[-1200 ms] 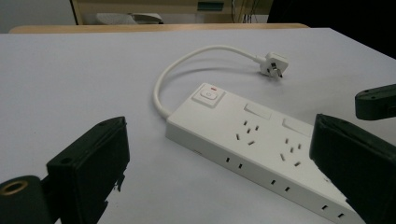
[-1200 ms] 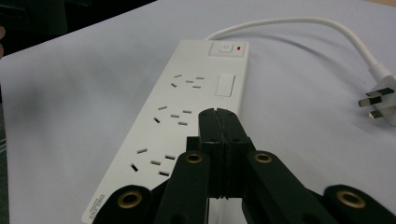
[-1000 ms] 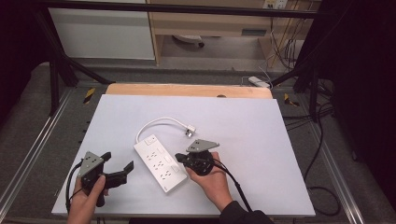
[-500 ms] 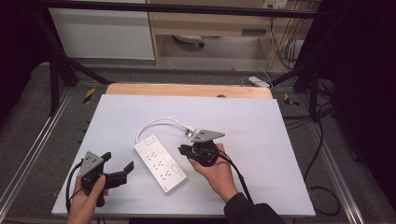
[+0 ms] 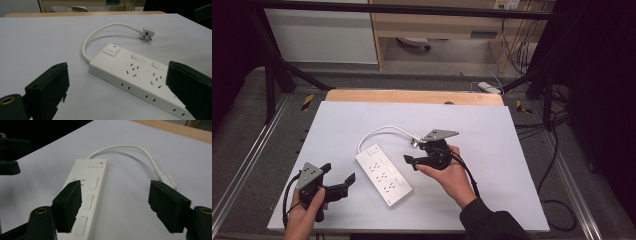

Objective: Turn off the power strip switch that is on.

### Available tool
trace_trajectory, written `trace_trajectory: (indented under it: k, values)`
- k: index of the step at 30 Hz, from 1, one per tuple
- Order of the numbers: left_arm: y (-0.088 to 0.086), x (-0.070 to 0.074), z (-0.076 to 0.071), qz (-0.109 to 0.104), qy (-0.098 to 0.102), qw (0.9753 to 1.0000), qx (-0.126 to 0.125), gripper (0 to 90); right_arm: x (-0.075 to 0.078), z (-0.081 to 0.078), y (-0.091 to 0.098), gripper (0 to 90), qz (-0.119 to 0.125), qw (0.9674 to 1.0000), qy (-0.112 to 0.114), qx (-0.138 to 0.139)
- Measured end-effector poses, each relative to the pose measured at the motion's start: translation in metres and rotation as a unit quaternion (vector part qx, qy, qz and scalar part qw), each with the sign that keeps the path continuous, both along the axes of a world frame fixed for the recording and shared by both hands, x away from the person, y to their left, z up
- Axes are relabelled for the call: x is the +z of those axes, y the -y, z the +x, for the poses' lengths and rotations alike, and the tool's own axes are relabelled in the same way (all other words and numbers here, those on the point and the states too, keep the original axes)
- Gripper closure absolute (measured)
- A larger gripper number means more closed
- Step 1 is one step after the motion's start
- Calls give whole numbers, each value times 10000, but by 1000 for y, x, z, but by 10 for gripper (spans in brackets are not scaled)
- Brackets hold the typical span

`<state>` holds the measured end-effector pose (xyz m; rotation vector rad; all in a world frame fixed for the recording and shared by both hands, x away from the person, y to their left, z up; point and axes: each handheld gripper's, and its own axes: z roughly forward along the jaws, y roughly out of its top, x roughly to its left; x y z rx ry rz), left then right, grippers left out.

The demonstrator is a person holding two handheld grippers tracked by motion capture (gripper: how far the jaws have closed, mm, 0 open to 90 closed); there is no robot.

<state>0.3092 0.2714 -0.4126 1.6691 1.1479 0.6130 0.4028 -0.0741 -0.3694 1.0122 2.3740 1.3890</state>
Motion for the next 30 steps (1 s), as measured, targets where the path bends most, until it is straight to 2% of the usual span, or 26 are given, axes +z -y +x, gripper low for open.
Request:
trace_trajectory:
  k: [4, 7, 15, 21, 26, 30]
  values:
    - [-1, 0, 0, -15, 15, 10000, 5, 48, 4, 4, 4, 160, 25, 9995, 217, -221]
    - [-1, 0, 0, -16, 10, 10000, -2, 48, 6, 7, 7, 118, 62, 9992, 295, -253]
    - [-1, 1, 0, -13, 23, 10000, -11, 48, 13, 11, 19, 39, 138, 9991, 319, -229]
    - [0, 1, 0, -22, 36, 10000, -17, 48, 20, 13, 30, 36, 226, 9978, 467, -421]
    - [0, 1, 0, -32, 40, 10000, -19, 48, 27, 11, 40, 50, 341, 9952, 729, -561]
    - [0, 1, 0, -34, 51, 10000, -21, 47, 31, 11, 51, 53, 412, 9931, 846, -699]
